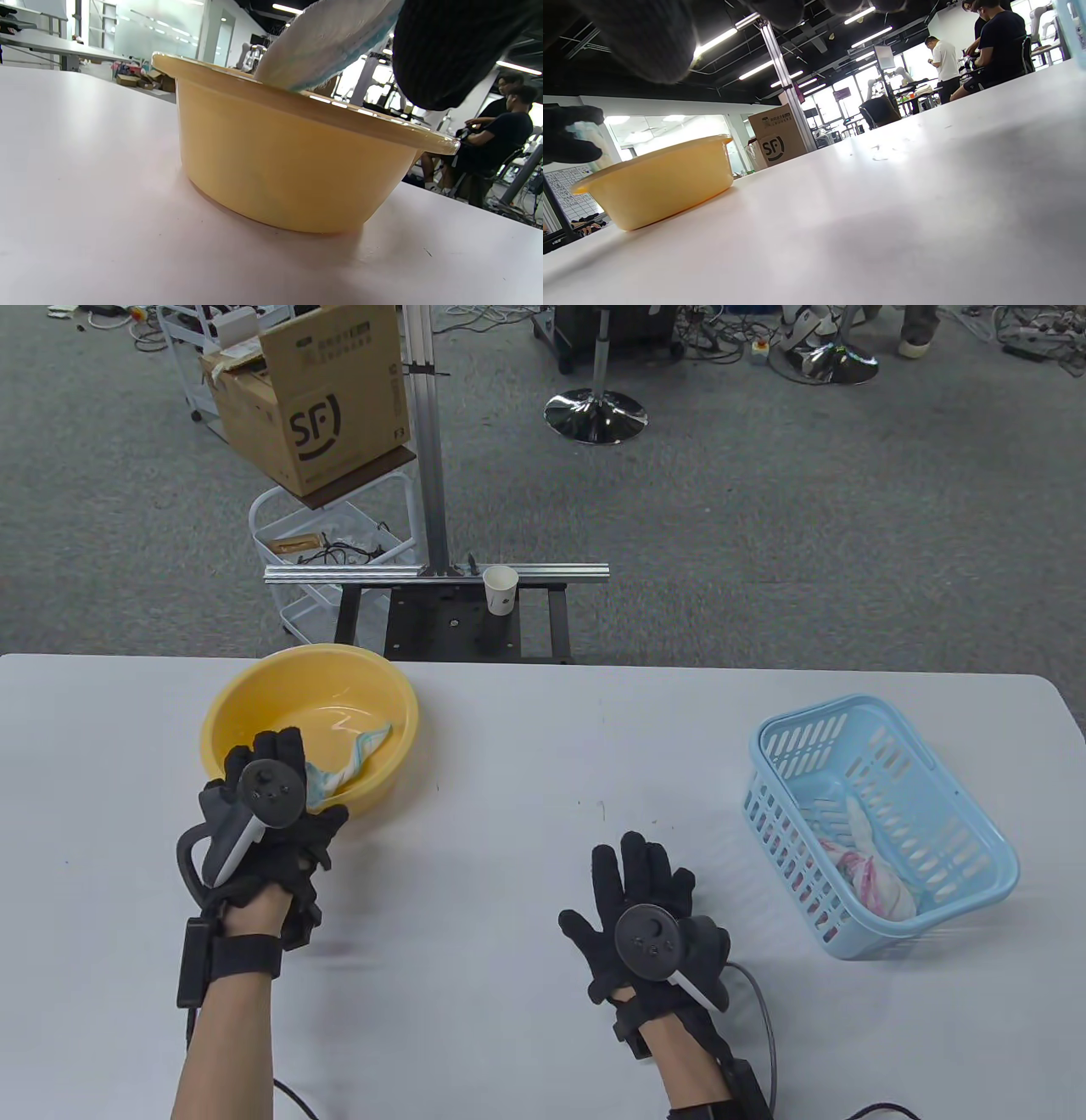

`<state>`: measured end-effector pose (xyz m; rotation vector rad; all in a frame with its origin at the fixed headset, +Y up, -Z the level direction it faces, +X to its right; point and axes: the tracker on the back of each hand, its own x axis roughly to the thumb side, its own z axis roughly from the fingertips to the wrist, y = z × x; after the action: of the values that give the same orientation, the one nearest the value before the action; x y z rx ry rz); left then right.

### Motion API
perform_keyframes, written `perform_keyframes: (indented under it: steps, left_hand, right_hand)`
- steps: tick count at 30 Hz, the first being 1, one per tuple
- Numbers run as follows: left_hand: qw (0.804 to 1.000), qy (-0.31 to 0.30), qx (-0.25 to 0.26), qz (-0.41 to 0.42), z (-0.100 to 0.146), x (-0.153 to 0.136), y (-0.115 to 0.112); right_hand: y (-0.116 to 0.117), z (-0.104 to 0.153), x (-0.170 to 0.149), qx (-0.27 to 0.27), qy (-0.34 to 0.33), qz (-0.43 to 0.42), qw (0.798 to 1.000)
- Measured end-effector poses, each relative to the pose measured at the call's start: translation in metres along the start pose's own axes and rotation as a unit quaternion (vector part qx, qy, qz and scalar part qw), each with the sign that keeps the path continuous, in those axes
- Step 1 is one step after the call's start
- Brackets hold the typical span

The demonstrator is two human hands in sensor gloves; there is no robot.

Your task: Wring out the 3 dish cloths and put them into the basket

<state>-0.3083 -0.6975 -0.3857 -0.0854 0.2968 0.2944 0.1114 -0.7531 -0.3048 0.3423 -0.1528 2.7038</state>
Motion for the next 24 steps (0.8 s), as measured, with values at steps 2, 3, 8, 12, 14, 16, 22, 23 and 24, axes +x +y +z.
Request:
perform_keyframes:
  steps: [2, 3, 8, 12, 14, 16, 22, 23, 24]
  left_hand:
    - [1.000, -0.002, -0.017, 0.018, -0.006, 0.001, -0.003]
    - [0.999, 0.001, -0.020, 0.026, -0.008, 0.000, -0.004]
    - [0.998, -0.002, -0.011, 0.070, -0.010, 0.001, -0.003]
    - [0.996, -0.023, 0.034, 0.075, -0.001, 0.001, 0.012]
    - [0.994, -0.033, 0.050, 0.091, 0.005, 0.001, 0.022]
    - [0.991, -0.044, 0.059, 0.112, 0.012, 0.002, 0.033]
    - [0.977, -0.095, 0.095, 0.165, 0.041, 0.009, 0.073]
    - [0.975, -0.102, 0.101, 0.171, 0.045, 0.010, 0.079]
    - [0.972, -0.110, 0.108, 0.177, 0.051, 0.012, 0.085]
  right_hand:
    - [0.000, 0.000, 0.000, 0.003, 0.000, 0.000, 1.000]
    - [0.000, 0.000, 0.000, 0.005, 0.000, 0.000, 1.000]
    - [0.000, 0.000, 0.000, 0.005, 0.002, -0.003, 1.000]
    - [0.000, 0.000, 0.000, 0.007, 0.002, -0.005, 1.000]
    - [0.000, -0.001, 0.001, 0.007, 0.000, -0.004, 1.000]
    - [0.000, -0.001, 0.002, 0.006, -0.003, -0.004, 1.000]
    - [0.001, 0.000, 0.004, 0.007, -0.007, -0.006, 1.000]
    - [0.001, 0.000, 0.005, 0.007, -0.009, -0.006, 1.000]
    - [0.001, 0.000, 0.006, 0.007, -0.011, -0.006, 1.000]
